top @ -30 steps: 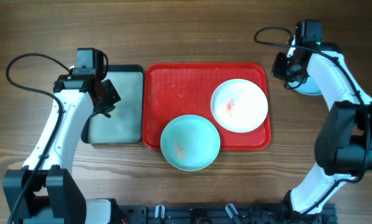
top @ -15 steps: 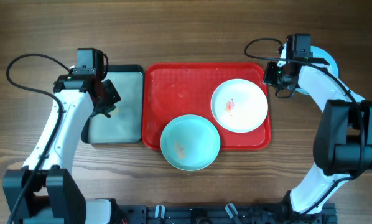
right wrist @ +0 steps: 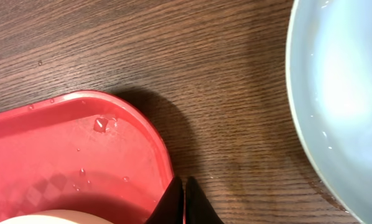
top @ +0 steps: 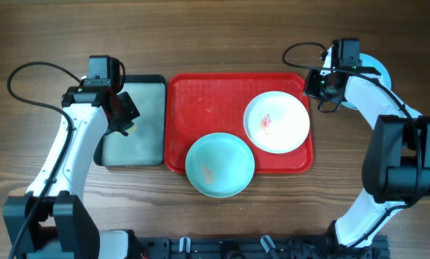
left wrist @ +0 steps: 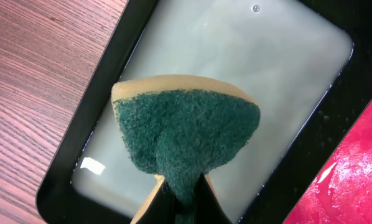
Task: Clean dirty plates on tray and stack at the side
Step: 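Lower the blue plate onto the table right of the red tray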
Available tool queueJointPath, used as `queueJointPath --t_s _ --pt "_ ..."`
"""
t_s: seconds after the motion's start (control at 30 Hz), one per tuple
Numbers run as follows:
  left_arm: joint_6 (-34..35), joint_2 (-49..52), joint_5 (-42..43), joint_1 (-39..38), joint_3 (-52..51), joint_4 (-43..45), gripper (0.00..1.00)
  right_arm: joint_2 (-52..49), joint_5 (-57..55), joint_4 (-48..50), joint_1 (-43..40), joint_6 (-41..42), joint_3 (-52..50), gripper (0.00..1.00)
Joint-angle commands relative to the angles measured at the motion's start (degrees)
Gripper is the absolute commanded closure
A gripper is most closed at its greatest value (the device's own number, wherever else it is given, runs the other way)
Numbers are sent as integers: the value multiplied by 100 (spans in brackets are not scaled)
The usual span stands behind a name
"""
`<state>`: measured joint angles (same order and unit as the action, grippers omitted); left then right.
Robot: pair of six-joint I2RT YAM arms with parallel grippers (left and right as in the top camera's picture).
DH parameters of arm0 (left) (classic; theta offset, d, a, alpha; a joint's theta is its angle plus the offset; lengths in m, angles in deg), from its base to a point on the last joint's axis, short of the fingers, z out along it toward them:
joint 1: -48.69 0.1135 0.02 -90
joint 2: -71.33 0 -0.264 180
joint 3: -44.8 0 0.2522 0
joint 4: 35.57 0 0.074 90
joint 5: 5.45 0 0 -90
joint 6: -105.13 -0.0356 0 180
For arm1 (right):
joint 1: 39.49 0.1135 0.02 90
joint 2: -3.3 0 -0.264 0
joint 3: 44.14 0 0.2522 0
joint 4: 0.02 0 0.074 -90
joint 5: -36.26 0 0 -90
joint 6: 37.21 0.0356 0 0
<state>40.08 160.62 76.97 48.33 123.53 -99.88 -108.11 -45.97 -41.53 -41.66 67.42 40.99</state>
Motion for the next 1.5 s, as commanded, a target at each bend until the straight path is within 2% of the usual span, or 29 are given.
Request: queueJointPath --t_s 0.0,0.57,1.0,1.47 --pt "74 -15 28 20 -31 17 96 101 -264 35 13 -90 -59 96" --pt "76 -15 28 20 -31 17 96 101 -640 -72 109 509 -63 96" --pt "76 -15 28 20 -31 15 96 66 -623 -120 109 509 -63 96" --pt "74 -15 28 20 -31 15 96 -153 442 31 109 -210 -52 96"
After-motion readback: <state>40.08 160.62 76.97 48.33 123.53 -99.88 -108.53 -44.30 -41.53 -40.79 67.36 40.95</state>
